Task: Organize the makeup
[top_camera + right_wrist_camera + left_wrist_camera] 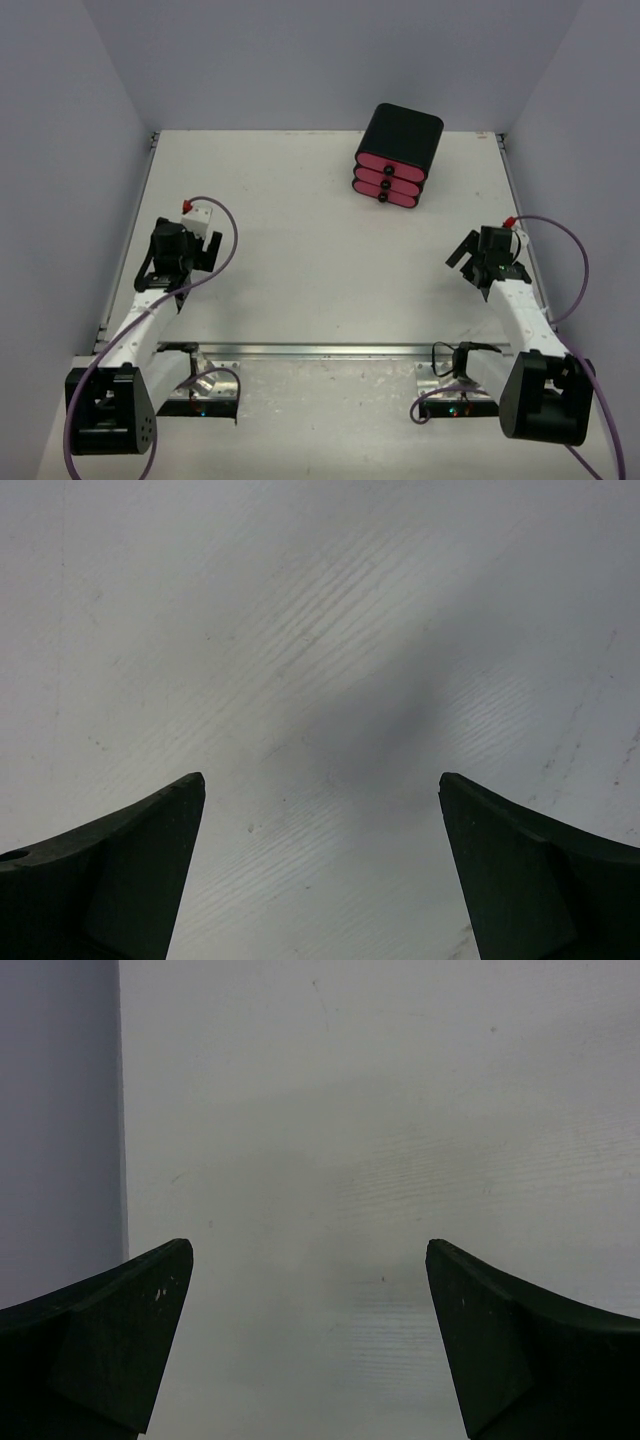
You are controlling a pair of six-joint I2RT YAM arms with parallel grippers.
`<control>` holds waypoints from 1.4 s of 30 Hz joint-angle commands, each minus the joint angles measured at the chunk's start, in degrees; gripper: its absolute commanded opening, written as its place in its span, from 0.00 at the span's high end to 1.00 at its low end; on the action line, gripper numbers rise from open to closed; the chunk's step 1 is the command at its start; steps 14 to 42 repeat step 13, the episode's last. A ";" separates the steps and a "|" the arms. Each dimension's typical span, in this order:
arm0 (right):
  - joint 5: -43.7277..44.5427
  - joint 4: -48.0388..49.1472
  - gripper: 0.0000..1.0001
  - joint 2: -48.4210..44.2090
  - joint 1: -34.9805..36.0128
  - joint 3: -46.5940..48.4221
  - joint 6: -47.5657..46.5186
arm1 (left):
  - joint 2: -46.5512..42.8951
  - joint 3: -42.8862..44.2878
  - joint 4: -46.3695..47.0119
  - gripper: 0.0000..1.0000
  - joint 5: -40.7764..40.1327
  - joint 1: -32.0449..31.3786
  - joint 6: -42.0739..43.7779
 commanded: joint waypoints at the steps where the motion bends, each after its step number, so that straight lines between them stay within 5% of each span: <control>1: -0.17 -0.18 0.01 -0.57 0.01 1.17 2.28 | -3.22 -0.50 1.93 0.00 2.53 1.60 -1.08; 42: 0.09 3.73 0.01 -6.23 0.01 -2.06 2.80 | -1.21 -0.20 2.13 0.00 2.66 2.17 -1.54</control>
